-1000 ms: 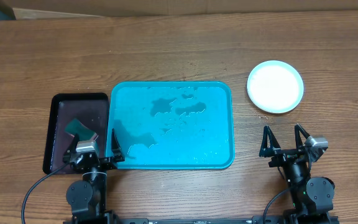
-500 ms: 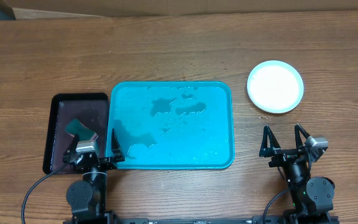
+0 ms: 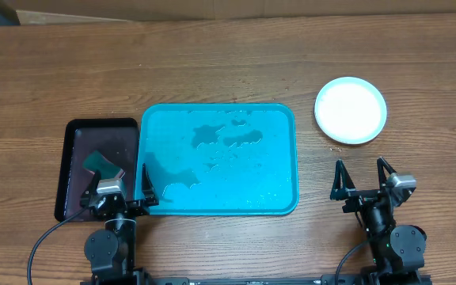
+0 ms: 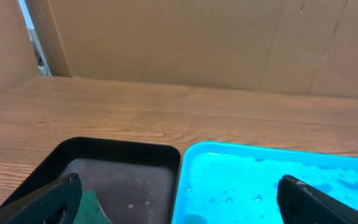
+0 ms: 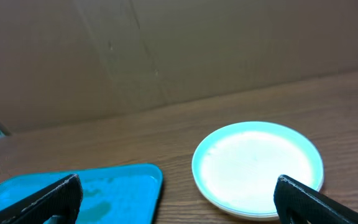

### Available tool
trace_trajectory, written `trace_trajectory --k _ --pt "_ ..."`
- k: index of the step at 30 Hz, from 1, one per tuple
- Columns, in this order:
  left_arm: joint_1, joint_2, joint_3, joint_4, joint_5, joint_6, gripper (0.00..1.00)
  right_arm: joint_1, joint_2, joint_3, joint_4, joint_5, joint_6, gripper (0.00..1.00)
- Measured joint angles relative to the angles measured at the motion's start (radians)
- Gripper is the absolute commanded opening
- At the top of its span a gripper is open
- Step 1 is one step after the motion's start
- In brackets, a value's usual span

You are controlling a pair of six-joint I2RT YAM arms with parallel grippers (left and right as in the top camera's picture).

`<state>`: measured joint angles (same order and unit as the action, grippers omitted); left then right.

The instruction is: Clean dirty plates on tray and stack at the side

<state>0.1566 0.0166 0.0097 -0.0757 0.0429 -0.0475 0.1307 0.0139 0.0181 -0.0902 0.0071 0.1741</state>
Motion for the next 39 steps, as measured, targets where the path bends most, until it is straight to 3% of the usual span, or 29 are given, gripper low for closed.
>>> trace_trajectory --k 17,39 --pt "0.000 0.000 0.000 0.000 0.000 0.000 1.00 0.000 0.000 0.000 0.000 -0.004 -0.222 1.00" --pt "0.000 0.000 0.000 0.000 0.000 0.000 1.00 0.000 0.000 0.000 0.000 -0.003 -0.250 1.00"
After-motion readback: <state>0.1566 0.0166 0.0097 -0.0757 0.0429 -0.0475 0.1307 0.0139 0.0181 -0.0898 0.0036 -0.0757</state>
